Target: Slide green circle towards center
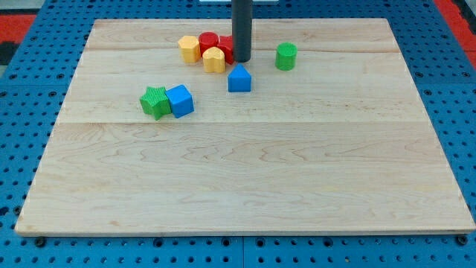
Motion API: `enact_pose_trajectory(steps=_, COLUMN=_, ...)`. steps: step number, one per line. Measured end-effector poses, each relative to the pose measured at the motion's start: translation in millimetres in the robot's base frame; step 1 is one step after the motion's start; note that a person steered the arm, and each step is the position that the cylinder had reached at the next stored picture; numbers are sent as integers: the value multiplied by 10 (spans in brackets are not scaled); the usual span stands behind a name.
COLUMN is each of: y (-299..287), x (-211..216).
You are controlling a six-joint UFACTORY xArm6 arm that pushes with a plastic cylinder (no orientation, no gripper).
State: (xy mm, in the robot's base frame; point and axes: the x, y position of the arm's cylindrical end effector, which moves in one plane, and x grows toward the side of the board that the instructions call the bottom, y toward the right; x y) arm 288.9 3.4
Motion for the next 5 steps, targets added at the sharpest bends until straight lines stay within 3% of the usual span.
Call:
enact_pose_trajectory(steps=1, y=4, x=-89)
enact_pose_trajectory(steps=5, y=823, x=387)
